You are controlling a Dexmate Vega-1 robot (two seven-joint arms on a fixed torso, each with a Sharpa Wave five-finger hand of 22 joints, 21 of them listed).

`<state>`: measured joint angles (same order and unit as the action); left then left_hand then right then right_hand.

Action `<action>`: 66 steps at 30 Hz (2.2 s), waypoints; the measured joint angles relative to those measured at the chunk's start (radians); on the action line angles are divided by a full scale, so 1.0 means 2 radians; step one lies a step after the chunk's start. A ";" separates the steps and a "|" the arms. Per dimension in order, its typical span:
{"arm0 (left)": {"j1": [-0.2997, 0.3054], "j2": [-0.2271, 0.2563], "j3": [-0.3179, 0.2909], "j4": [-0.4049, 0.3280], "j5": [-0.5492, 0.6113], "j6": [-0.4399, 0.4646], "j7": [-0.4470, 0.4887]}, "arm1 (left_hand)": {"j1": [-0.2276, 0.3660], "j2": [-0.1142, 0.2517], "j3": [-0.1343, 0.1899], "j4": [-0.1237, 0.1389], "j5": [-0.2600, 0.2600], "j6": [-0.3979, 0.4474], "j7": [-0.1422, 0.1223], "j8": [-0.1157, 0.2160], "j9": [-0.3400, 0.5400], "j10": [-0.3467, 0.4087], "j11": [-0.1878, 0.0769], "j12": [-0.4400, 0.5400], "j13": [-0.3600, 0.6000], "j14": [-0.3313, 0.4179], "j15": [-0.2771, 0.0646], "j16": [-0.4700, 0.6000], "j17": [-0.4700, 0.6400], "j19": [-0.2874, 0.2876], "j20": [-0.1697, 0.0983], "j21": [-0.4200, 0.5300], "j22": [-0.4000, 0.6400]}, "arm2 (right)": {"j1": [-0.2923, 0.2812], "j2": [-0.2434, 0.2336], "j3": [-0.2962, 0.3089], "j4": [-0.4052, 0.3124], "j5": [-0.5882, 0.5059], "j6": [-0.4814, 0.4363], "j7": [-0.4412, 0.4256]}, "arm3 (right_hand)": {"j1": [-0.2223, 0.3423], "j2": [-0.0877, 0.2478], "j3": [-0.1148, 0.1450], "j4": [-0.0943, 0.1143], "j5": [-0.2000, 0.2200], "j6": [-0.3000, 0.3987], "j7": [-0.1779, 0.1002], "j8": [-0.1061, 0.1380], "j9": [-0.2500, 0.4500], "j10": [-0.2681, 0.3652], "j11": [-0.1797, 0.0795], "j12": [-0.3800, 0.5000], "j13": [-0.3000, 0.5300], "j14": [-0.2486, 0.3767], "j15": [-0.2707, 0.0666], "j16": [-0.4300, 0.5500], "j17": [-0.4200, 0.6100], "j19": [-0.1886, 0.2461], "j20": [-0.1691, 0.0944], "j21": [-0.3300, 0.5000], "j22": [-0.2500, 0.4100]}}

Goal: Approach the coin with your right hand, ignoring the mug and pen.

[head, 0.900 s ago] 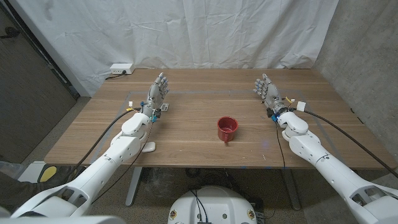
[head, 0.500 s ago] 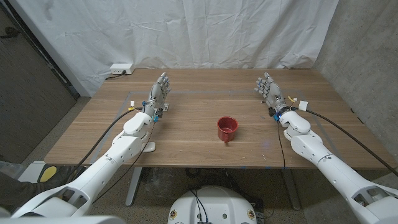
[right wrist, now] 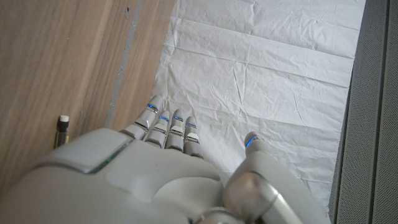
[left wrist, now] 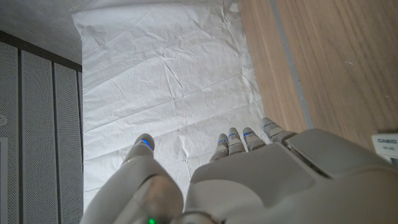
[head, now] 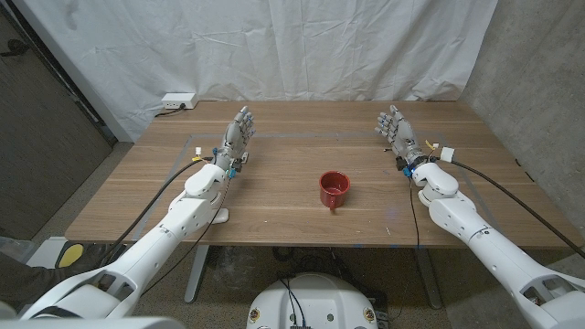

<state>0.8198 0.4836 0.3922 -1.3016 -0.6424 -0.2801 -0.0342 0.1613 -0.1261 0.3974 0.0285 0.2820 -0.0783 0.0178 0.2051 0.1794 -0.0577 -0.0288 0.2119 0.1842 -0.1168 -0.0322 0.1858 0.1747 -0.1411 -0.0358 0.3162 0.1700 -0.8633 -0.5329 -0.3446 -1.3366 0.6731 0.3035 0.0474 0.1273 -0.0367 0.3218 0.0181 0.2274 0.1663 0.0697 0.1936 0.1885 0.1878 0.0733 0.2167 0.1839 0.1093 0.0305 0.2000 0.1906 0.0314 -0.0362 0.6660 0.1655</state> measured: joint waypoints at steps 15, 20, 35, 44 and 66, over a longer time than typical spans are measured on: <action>-0.007 -0.005 0.005 0.003 0.000 0.001 -0.001 | 0.005 0.005 0.000 0.000 0.000 0.005 0.001 0.000 0.000 0.006 -0.001 0.000 0.000 0.006 0.002 0.003 0.000 0.003 0.001 -0.001 0.000 | -0.020 -0.018 0.013 -0.022 0.000 0.008 0.000 | 0.000 0.000 0.000 0.000 0.000 0.002 -0.002 0.000 0.000 0.005 0.000 0.004 0.000 0.000 0.000 0.000 0.000 0.005 0.000 -0.004 0.000; -0.012 -0.008 0.008 0.009 0.002 0.002 -0.005 | 0.007 0.007 0.000 0.000 0.000 0.010 0.003 0.000 0.000 0.012 -0.001 0.000 0.000 0.011 0.002 0.003 0.000 0.008 0.001 -0.001 0.000 | -0.027 -0.023 0.018 -0.028 0.002 0.011 -0.001 | 0.000 0.000 0.002 -0.002 0.000 0.002 -0.002 0.000 -0.001 0.007 -0.002 0.004 0.000 0.005 0.000 0.000 0.000 0.005 0.000 -0.004 0.000; -0.020 -0.011 0.015 0.014 0.010 0.009 -0.005 | 0.009 0.009 -0.002 -0.002 0.000 0.018 0.005 0.000 0.000 0.018 0.005 0.000 0.000 0.017 0.004 0.005 0.002 0.014 0.001 -0.005 0.000 | -0.053 -0.039 0.033 -0.049 0.009 0.021 -0.003 | 0.000 0.000 0.000 -0.004 0.003 0.007 -0.007 0.000 -0.001 0.012 -0.001 0.004 0.000 0.008 -0.001 0.001 -0.002 0.011 0.000 -0.008 0.000; -0.017 -0.006 0.016 0.002 0.012 0.015 0.001 | 0.011 0.011 -0.002 -0.002 0.000 0.018 0.005 0.000 0.000 0.018 0.005 0.000 0.000 0.019 0.007 0.005 0.002 0.019 0.001 -0.005 0.002 | -0.064 -0.044 0.041 -0.057 0.015 0.025 0.002 | 0.000 0.000 0.000 -0.004 0.003 0.011 -0.011 0.003 -0.001 0.014 -0.004 0.004 0.000 0.012 -0.001 0.002 -0.002 0.016 0.000 -0.008 0.000; 0.005 0.010 0.014 -0.039 0.014 0.025 0.011 | 0.013 0.013 -0.004 -0.004 0.000 0.018 0.005 0.000 0.000 0.018 0.005 0.000 0.000 0.019 0.007 0.005 0.002 0.019 0.001 -0.012 0.002 | -0.104 -0.056 0.062 -0.084 0.027 0.045 0.006 | 0.003 0.003 0.000 -0.008 0.003 0.013 -0.008 0.004 -0.001 0.019 -0.008 0.006 0.000 0.015 -0.004 0.002 -0.002 0.023 0.000 -0.013 0.000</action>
<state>0.8302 0.5044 0.4195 -1.3799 -0.6151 -0.2298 -0.0116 0.1866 -0.1008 0.3901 0.0213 0.2819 -0.0425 0.0287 0.2051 0.1790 -0.0224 -0.0181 0.2119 0.1839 -0.0781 -0.0182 0.1962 0.1794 -0.1040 -0.0341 0.2925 0.1747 -1.0711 -0.6459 -0.2200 -1.5041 0.7278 0.3929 0.0589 0.1324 -0.0313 0.3215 0.0015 0.2329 0.1931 0.0535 0.2013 0.1862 0.2253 0.0571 0.2285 0.1836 0.1394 0.0215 0.2041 0.1862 0.0779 -0.0358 0.6395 0.1651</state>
